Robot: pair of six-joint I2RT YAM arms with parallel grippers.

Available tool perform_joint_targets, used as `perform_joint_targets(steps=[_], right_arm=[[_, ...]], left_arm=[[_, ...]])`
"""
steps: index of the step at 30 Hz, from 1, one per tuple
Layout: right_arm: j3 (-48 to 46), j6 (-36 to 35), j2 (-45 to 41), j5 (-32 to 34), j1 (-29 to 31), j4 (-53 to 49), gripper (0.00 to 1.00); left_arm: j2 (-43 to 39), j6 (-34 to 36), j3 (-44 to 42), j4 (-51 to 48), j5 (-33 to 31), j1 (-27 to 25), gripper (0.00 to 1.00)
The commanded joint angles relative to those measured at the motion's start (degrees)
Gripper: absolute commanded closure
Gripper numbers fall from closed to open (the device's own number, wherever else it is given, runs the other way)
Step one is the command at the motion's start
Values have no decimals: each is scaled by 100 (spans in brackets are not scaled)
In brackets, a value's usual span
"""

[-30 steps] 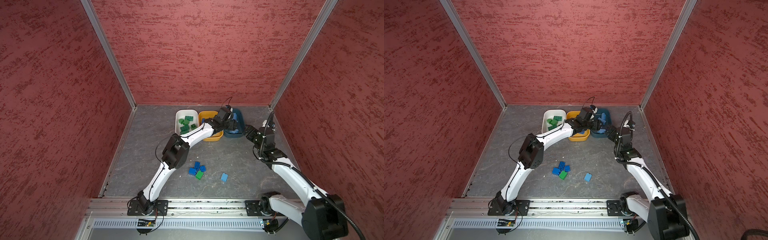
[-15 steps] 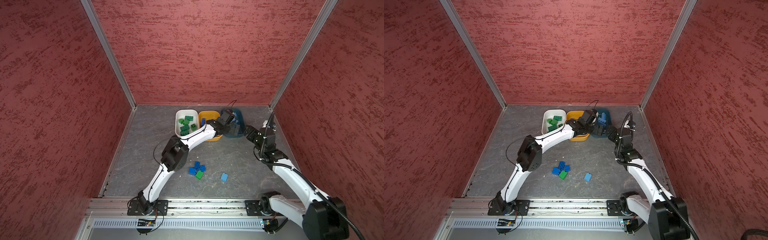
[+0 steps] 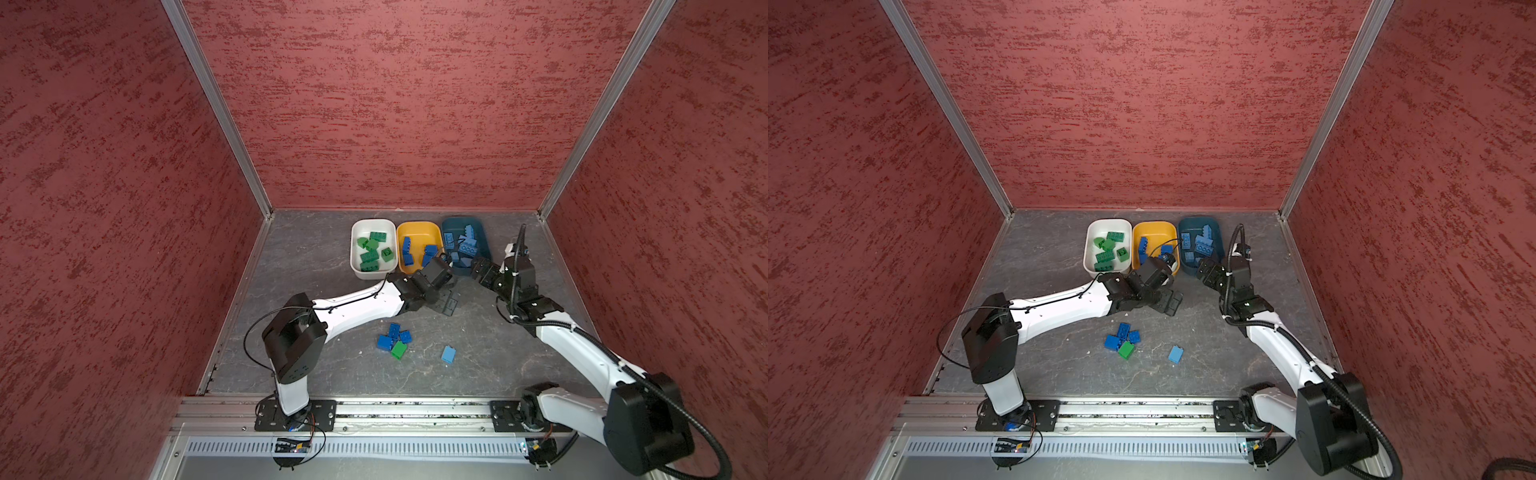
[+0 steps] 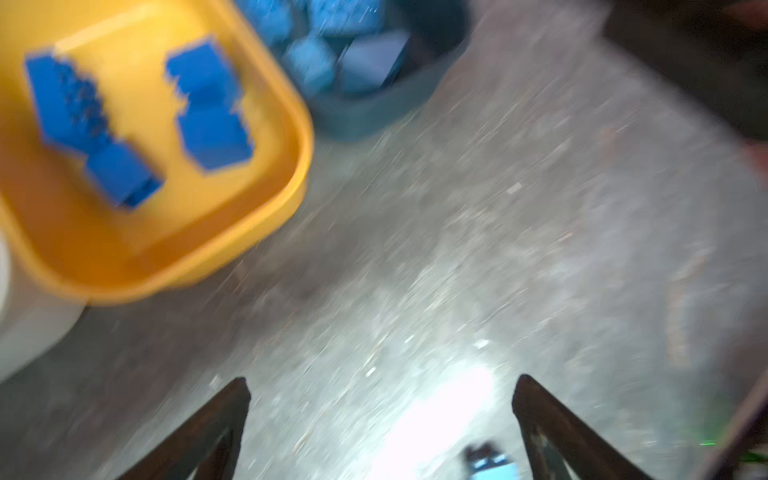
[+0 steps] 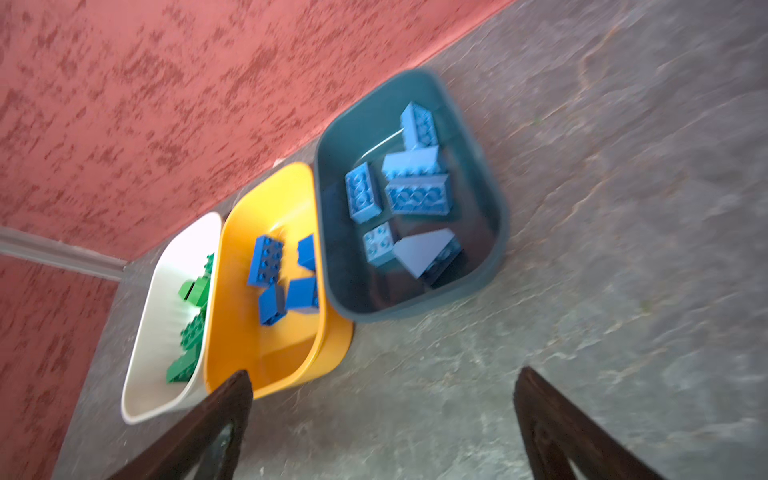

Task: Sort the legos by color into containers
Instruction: 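Lower the left gripper to the pile and grasp a dark blue brick, then carry the dark blue brick with the left gripper and release into yellow bin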

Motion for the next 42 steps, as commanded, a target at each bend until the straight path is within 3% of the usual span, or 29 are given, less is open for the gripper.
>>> perform_joint_targets(steps=[1, 6, 13, 18, 24, 32, 42], right_arm=[[70, 348, 105, 281, 408, 223, 1], [-8, 531, 316, 394, 660, 540, 1], [52, 450, 531, 414, 668, 747, 1], [41, 434, 632, 366, 668, 774, 1], [-33, 492, 583, 364, 669, 785, 1], [-74, 524, 553, 347, 669, 765, 1], [-76, 601, 540, 323, 671, 731, 1]], left_arm=[[-388, -109, -198, -683, -286, 15, 1], [-759, -86, -637, -1447, 223, -33, 1], [-1045, -88, -1009, -2253, 198, -224, 1], [-1067, -25, -1427, -2054, 193, -283, 12], [-856, -636, -1336, -1995, -378, -56, 19], [-608, -867, -1488, -1547, 47, 247, 36], [-321, -917, -1566, -1423, -54, 317, 51]])
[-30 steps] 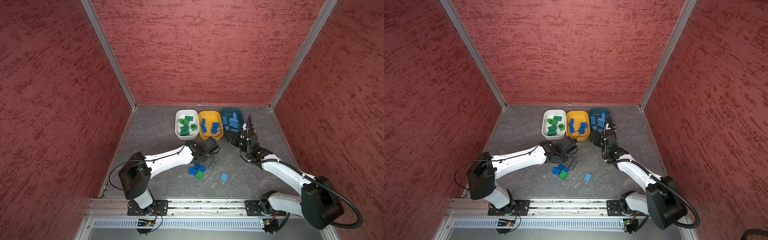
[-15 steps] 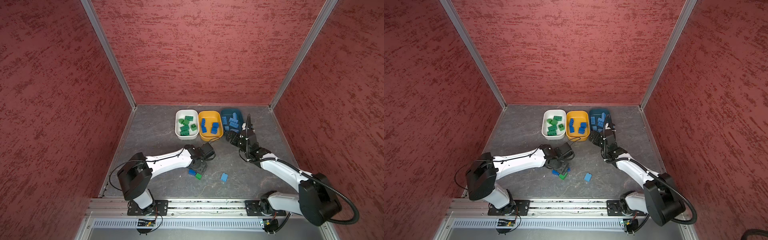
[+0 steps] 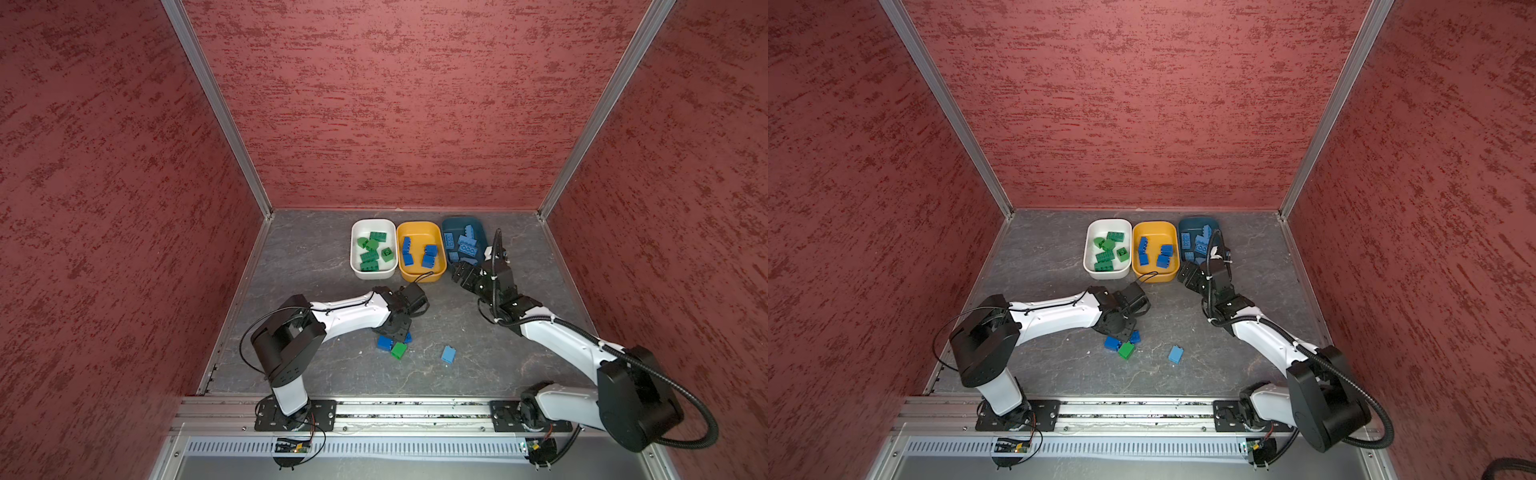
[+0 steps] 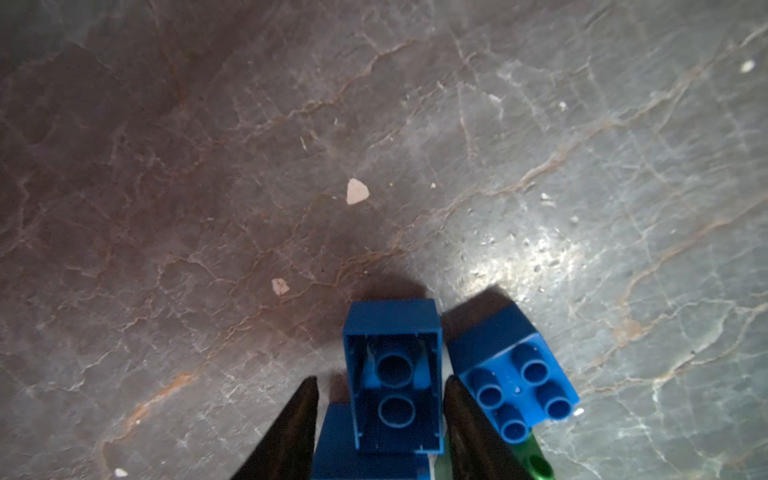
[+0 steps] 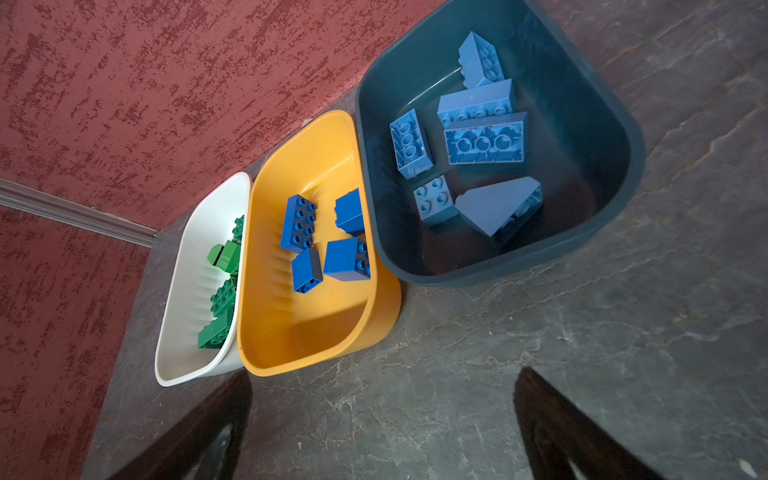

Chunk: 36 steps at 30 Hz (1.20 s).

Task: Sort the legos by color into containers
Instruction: 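Carry the dark blue brick with the left gripper and release into yellow bin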

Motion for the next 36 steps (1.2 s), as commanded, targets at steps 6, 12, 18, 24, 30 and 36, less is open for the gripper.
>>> perform_joint_targets(steps=[6, 12, 18, 24, 30, 36], right_arm=[[-41, 129, -40, 72, 27, 135, 1], [23, 112, 11, 34, 26, 103, 1], [21, 66, -34, 70, 24, 24, 1], [-12, -532, -157, -317, 28, 277, 1], [79, -1405, -295, -654, 28, 155, 1], [-133, -1912, -704, -665, 24, 304, 1]], left_arm=[[-78, -55, -279, 227, -37, 190, 51], [218, -2, -284, 351, 74, 208, 51], [229, 90, -249, 528, 165, 183, 59], [-231, 242, -166, 656, 177, 247, 67], [-351, 551, 539, 748, 195, 312, 68], [-77, 874, 1150, 1332, 418, 441, 68]])
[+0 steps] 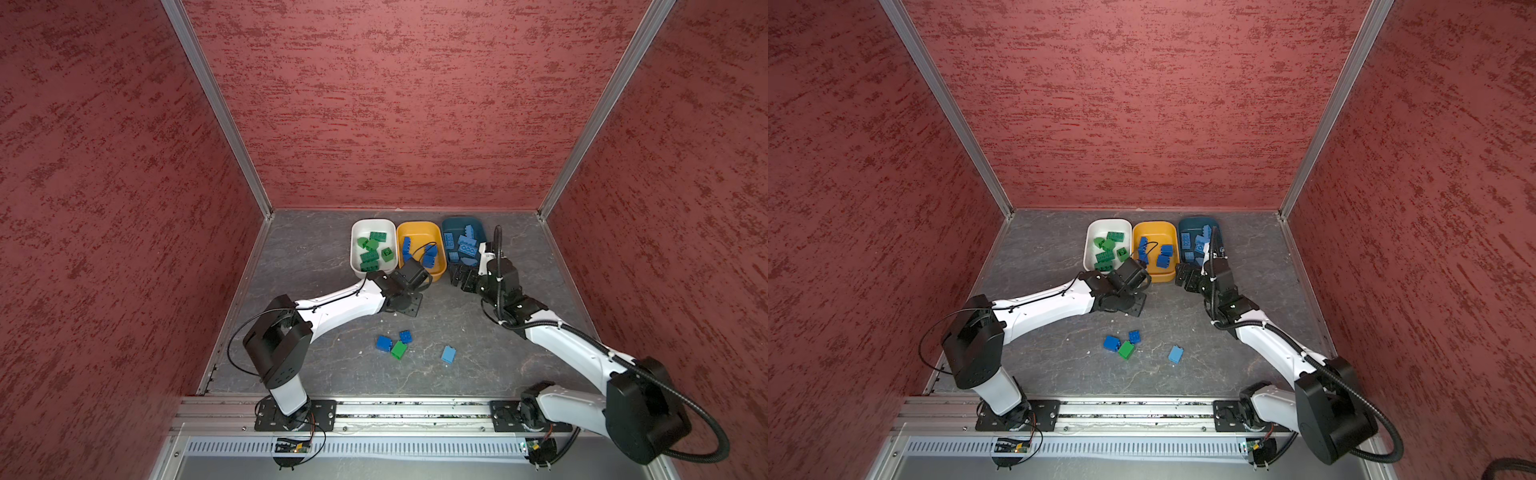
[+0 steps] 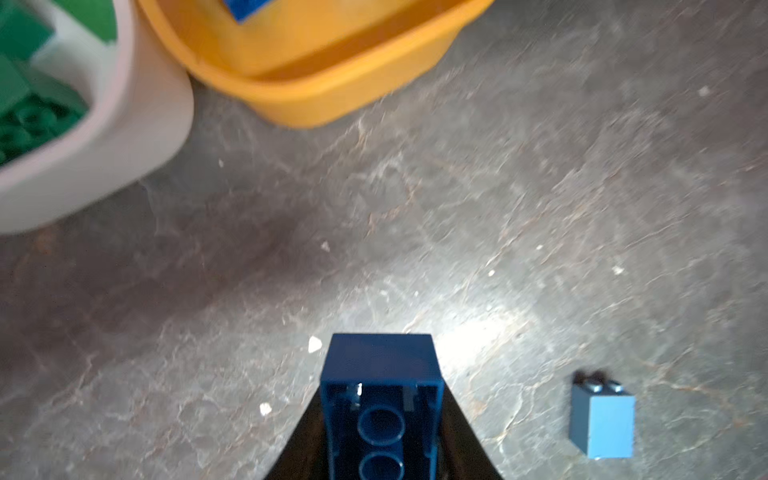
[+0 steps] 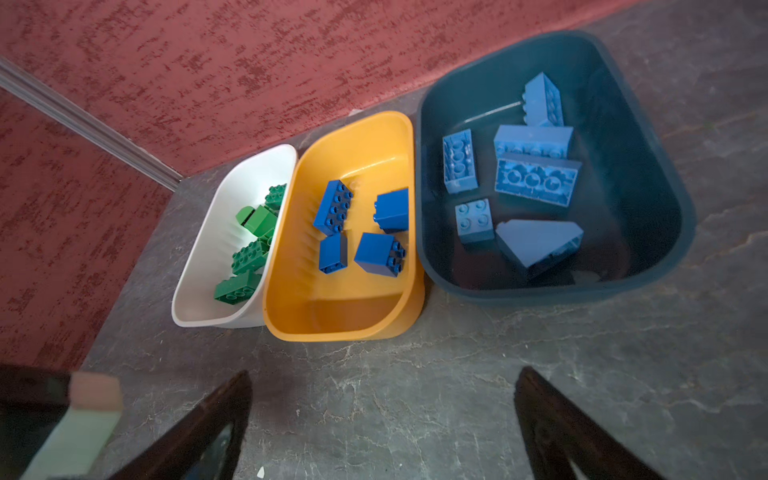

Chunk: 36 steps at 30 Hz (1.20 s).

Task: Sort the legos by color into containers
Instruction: 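Carry the dark blue brick with the left gripper and release into yellow bin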

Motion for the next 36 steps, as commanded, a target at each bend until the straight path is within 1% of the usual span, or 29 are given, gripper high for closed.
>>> perform_joint_targets(steps=[1, 4, 7, 9, 11, 14, 16, 18, 22, 25, 26, 29, 31, 33, 35, 36], right_arm=[[-146, -485, -291, -53, 24, 243, 1], [-216, -486, -439, 155, 24, 196, 1], [-234, -413, -512, 362, 23, 118, 1], [-226, -345, -523, 534, 18, 45, 1], [-162, -287, -532, 703, 24, -114, 1], [-113, -229, -566, 853, 23, -256, 1], [-118, -202, -615, 895, 24, -275, 1], [-127, -184, -660, 929, 28, -291, 1], [-128, -180, -742, 990, 24, -344, 1], [-90, -156, -807, 1019, 24, -464, 1], [-81, -145, -834, 1027, 23, -514, 1], [-90, -136, -939, 1038, 22, -613, 1], [-132, -140, -1001, 1031, 19, -651, 1], [-152, -218, -1015, 847, 20, -653, 1], [-119, -328, -983, 522, 19, -664, 1], [-93, -326, -951, 395, 24, -691, 1]], left_arm=[[216, 308, 367, 507, 151, 96, 68], [488, 422, 828, 815, 122, 166, 68], [786, 492, 1203, 1328, -31, 238, 68], [982, 514, 1404, 1667, -8, 303, 68], [1283, 607, 1726, 1824, -83, 380, 67], [1792, 766, 2319, 1828, -478, 483, 67], [2203, 725, 2845, 1615, -917, 573, 67], [2578, 653, 3308, 1435, -1213, 665, 67], [3250, 600, 4044, 1320, -1184, 894, 65], [3640, 635, 4393, 1319, -1111, 972, 64], [3758, 644, 4516, 1265, -1174, 975, 62], [4065, 521, 5060, 838, -1289, 1002, 42], [4068, 481, 5243, 667, -1144, 1004, 29], [3854, 488, 5086, 755, -971, 978, 23], [3566, 490, 4830, 813, -793, 949, 21], [3365, 503, 4652, 832, -732, 925, 18]])
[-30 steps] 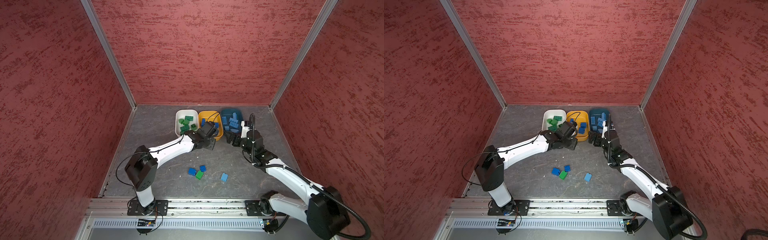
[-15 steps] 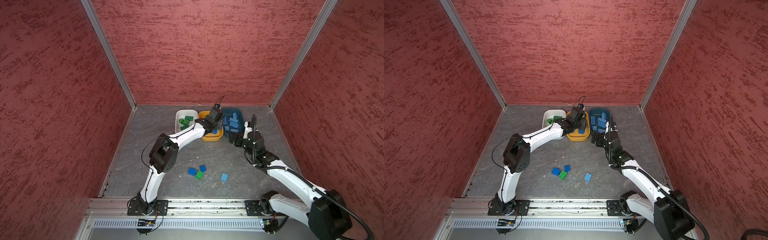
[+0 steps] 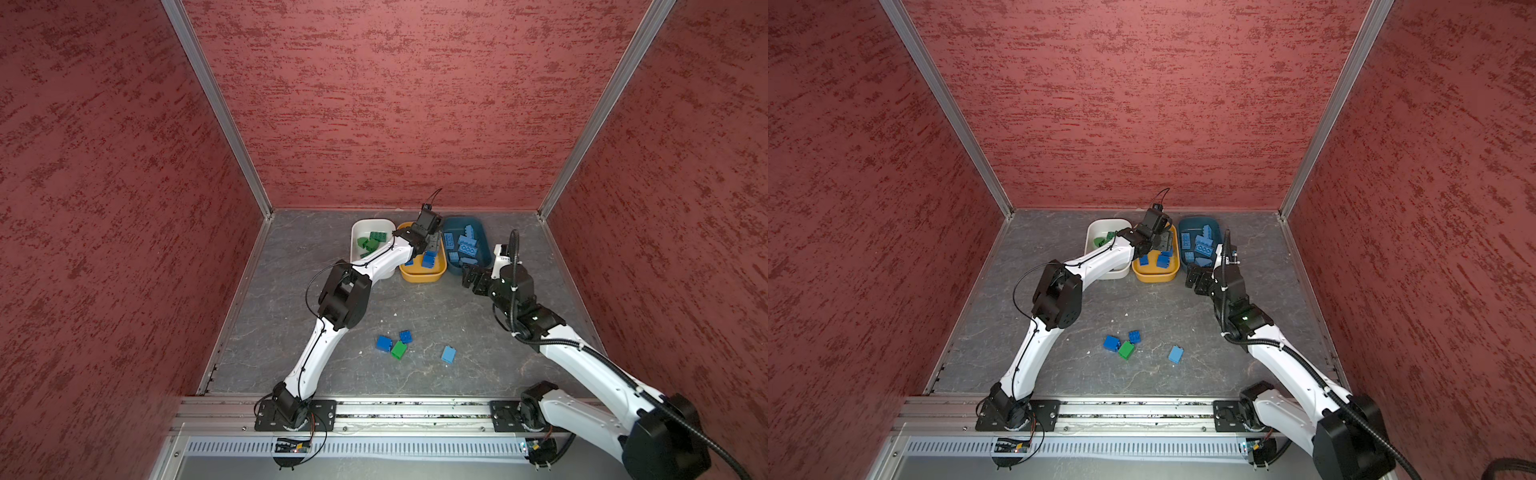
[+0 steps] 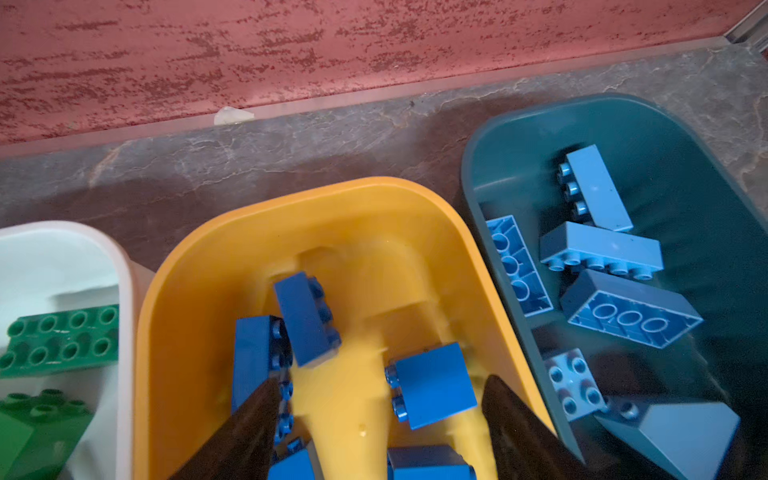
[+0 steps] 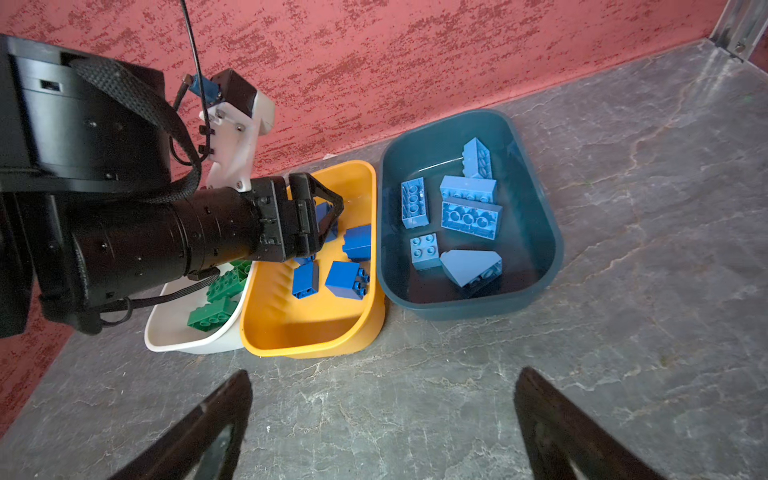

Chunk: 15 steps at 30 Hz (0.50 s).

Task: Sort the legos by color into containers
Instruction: 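Carry the dark blue brick with the left gripper and release into yellow bin, then return the left gripper to the pile and grasp a green 2x2 brick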

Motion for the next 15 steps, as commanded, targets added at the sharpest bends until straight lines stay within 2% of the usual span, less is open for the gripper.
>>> perform_joint_targets(steps=[1, 6, 11, 15], right_arm=[[103, -83, 7, -441, 25, -150, 1], [42, 39, 115, -518, 19, -167, 1], [79, 229, 322, -115, 24, -185, 1], [123, 407, 490, 139, 22, -115, 1]], left_arm=[[-777, 0, -370, -19, 280, -102, 16], [-2205, 133, -2214, 482, 579, -323, 6], [-3264, 140, -3483, 102, 573, -666, 0], [-3911, 248, -4524, 38, 598, -1033, 0]])
